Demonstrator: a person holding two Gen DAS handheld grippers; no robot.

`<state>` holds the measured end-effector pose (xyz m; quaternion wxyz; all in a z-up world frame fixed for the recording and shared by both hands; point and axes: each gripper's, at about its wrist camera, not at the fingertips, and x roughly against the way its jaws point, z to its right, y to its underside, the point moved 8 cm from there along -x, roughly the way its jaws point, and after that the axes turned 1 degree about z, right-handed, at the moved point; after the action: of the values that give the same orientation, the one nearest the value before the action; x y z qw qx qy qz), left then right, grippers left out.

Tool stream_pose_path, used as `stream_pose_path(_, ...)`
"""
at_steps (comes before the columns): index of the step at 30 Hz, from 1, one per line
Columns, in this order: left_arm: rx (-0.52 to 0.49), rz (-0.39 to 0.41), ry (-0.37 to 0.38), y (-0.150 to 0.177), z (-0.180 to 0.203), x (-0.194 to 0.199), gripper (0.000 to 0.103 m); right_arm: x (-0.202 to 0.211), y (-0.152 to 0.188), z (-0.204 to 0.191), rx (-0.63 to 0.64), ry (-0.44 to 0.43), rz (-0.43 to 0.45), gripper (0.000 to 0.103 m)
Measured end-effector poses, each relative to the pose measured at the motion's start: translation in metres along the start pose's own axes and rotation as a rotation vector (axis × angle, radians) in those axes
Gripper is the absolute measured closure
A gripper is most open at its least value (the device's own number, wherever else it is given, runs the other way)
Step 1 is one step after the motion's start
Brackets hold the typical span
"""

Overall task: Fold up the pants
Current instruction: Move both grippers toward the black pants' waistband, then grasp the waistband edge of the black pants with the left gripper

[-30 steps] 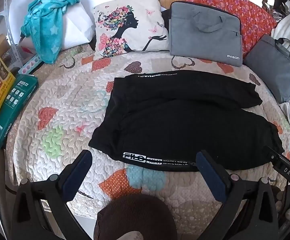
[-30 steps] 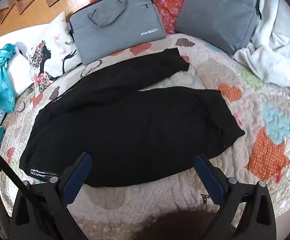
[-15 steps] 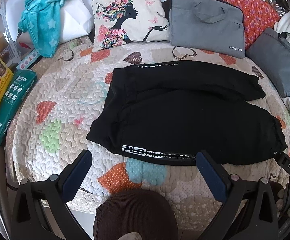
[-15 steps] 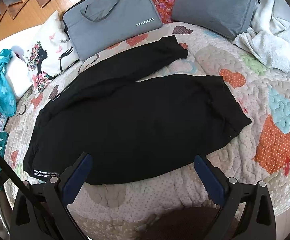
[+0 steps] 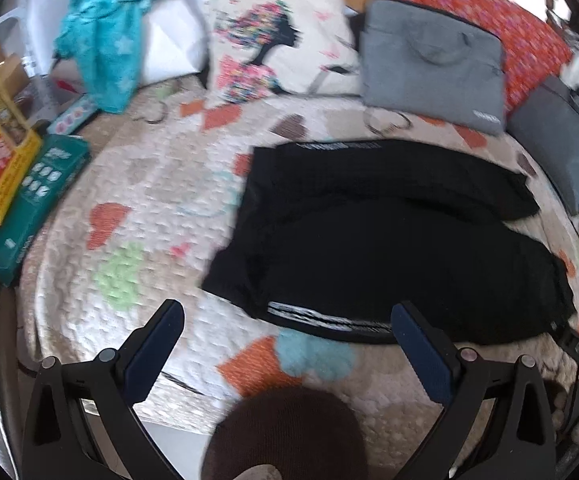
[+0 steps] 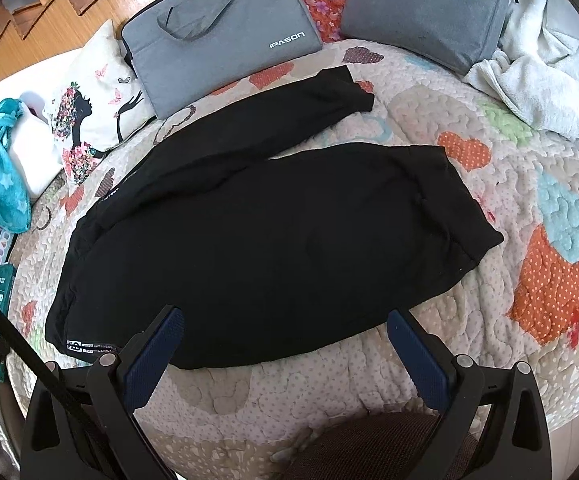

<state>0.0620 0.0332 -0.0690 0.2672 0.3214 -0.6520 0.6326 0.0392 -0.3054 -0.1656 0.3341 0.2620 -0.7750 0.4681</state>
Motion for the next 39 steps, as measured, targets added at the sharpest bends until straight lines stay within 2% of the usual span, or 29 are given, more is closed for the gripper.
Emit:
stream_pose_path(5, 0.09, 0.003, -0.082, -0.009, -0.05, 0.001, 0.0, -0.001, 0.0, 0.0, -0.005, -0.001, -0.005, 0.0)
stream_pose_path(6, 0.083, 0.008, -0.119, -0.011, -0.058, 0.0, 0.0, -0.002, 0.001, 0.0, -0.004, 0.0, -0.007, 0.0)
stream_pose_path(8, 0.036, 0.033, -0.25, -0.017, -0.075, 0.002, 0.0, -0.002, 0.001, 0.0, -0.002, 0.002, -0.008, 0.0)
stream_pose_path(9, -0.008, 0.054, -0.344, -0.019, -0.085, 0.005, 0.0, -0.002, 0.0, -0.001, -0.002, 0.002, -0.009, 0.0)
stream_pose_path(10, -0.035, 0.067, -0.398, -0.021, -0.092, 0.007, 0.0, -0.002, 0.0, 0.0, -0.003, 0.002, -0.01, 0.0)
stream_pose_path(11, -0.057, 0.078, -0.435, -0.023, -0.099, 0.01, 0.0, -0.002, 0.0, 0.0, -0.004, 0.002, -0.01, 0.0)
stream_pose_path(12, -0.065, 0.086, -0.439, -0.023, -0.104, 0.011, 0.0, -0.002, 0.001, 0.0, -0.005, 0.001, -0.013, 0.0)
stream_pose_path(15, -0.044, 0.085, -0.34, -0.02, -0.104, 0.013, 0.0, -0.004, 0.001, -0.001, -0.005, 0.002, -0.021, 0.0)
stream_pose_path(16, -0.034, 0.075, -0.275, -0.017, -0.099, 0.009, 0.0, -0.005, 0.0, -0.001, -0.003, 0.003, -0.024, 0.0)
stream_pose_path(18, -0.022, 0.029, -0.162, -0.01, -0.085, -0.004, 0.0, -0.005, 0.001, -0.003, 0.003, 0.007, -0.026, 0.0)
stream_pose_path(20, -0.016, -0.016, -0.105, -0.004, -0.072, -0.015, 0.0, -0.005, 0.001, -0.003, 0.007, 0.01, -0.025, 0.0)
stream_pose_path(22, -0.01, -0.052, -0.079, 0.005, -0.062, -0.026, 0.0, -0.004, 0.001, -0.003, 0.005, 0.011, -0.025, 0.0)
stream_pose_path(27, 0.02, -0.09, -0.075, 0.018, -0.062, -0.039, 0.0, -0.006, 0.001, -0.001, -0.007, 0.004, -0.032, 0.0)
stream_pose_path(32, 0.022, -0.125, 0.058, 0.029, -0.031, -0.04, 0.0, -0.009, 0.002, -0.003, 0.002, 0.007, -0.043, 0.0)
stream_pose_path(35, 0.019, -0.187, 0.183, 0.044, 0.001, -0.05, 0.0, -0.01, 0.001, -0.002, 0.004, 0.008, -0.045, 0.0)
stream_pose_path(37, 0.003, -0.213, 0.202, 0.05, 0.015, -0.059, 0.0, -0.01, 0.001, -0.002, 0.001, 0.007, -0.045, 0.0)
stream_pose_path(39, -0.033, -0.232, 0.191, 0.048, 0.028, -0.071, 0.0, -0.01, 0.001, -0.002, -0.002, 0.004, -0.049, 0.0)
